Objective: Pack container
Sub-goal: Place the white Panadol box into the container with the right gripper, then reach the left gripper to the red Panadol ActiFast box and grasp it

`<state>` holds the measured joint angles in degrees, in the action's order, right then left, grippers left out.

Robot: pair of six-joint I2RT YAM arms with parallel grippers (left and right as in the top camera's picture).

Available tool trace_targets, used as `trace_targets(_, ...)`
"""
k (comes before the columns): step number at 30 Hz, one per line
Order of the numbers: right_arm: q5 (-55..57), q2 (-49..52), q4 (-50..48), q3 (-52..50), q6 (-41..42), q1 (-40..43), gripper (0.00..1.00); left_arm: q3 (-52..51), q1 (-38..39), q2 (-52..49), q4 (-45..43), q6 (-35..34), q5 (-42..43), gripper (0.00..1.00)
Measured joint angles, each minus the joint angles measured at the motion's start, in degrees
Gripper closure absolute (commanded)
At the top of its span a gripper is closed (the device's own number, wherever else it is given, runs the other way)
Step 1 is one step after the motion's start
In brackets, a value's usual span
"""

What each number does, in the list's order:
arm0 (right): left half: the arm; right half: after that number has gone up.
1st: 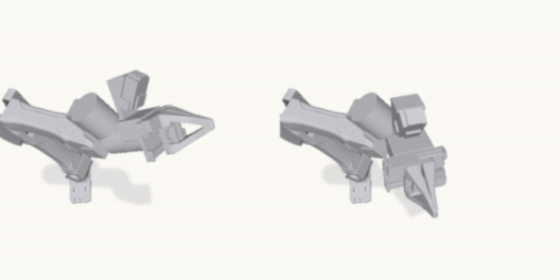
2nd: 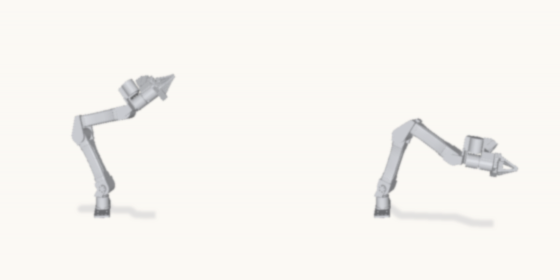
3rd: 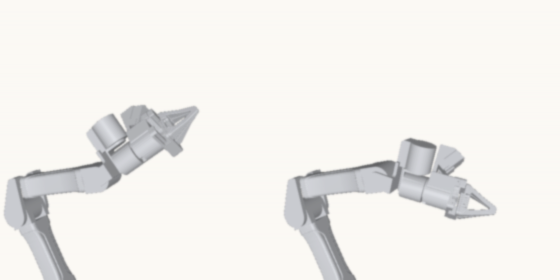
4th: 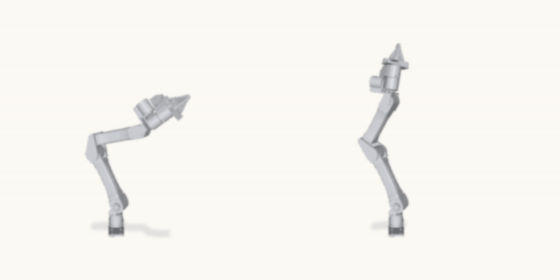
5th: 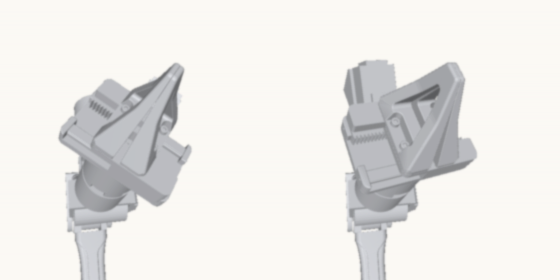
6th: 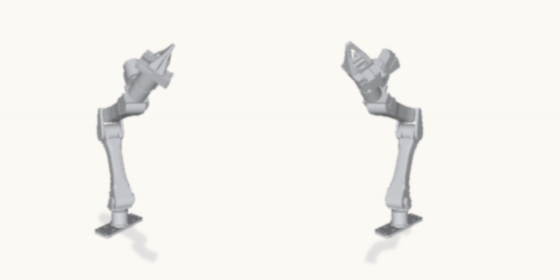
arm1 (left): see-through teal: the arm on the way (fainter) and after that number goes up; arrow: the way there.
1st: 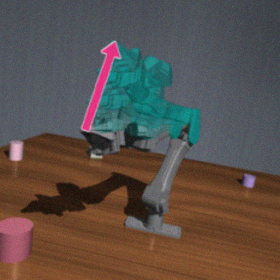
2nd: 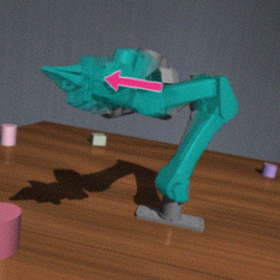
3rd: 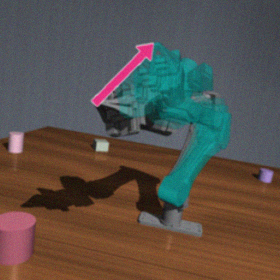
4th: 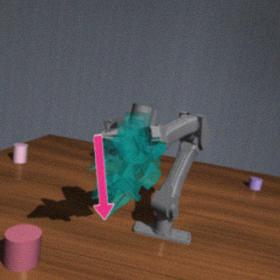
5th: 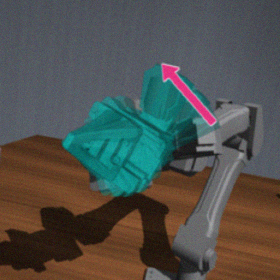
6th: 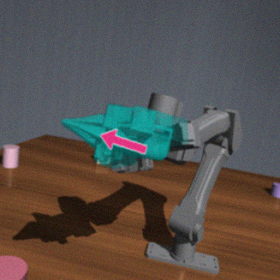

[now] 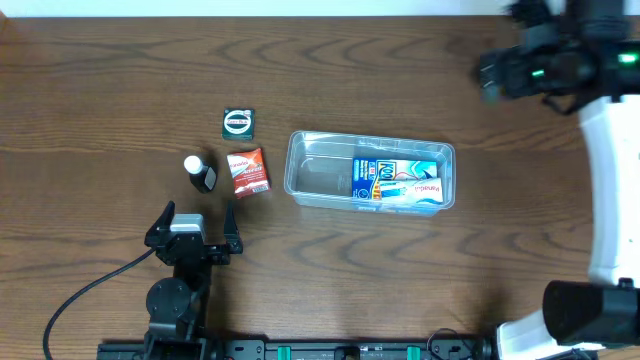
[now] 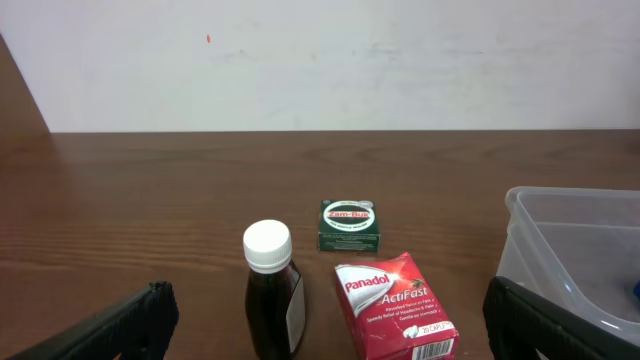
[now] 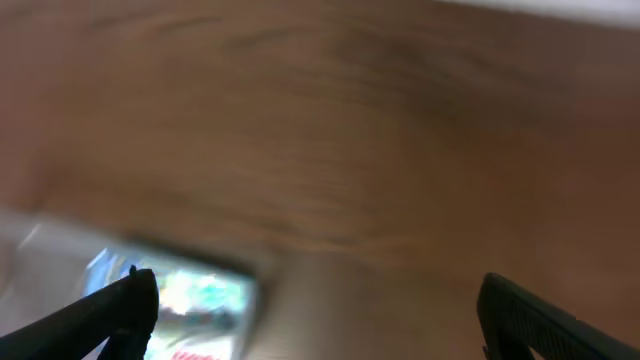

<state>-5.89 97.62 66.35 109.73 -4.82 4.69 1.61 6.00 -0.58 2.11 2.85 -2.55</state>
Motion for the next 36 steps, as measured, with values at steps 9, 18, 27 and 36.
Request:
trace_targets(9,5.05,0.00,0.33,0.00,9.20,10.86,0.01,0.00,0.00,0.00,-0.02,0.00,0.00,0.02)
trace_targets(18,5.68,0.00,0.42,-0.02,10.51,12.83,0.01,0.57,0.00,0.00,1.03,-0.33,2.64,0.02)
trace_targets(27,5.70,0.00,0.46,-0.02,10.56,12.83,0.01,26.10,0.00,-15.28,20.92,-3.13,6.19,0.02)
trace_targets(36,5.70,0.00,0.46,0.00,10.73,12.83,0.01,63.60,-0.02,-58.21,40.76,-3.23,10.99,0.02)
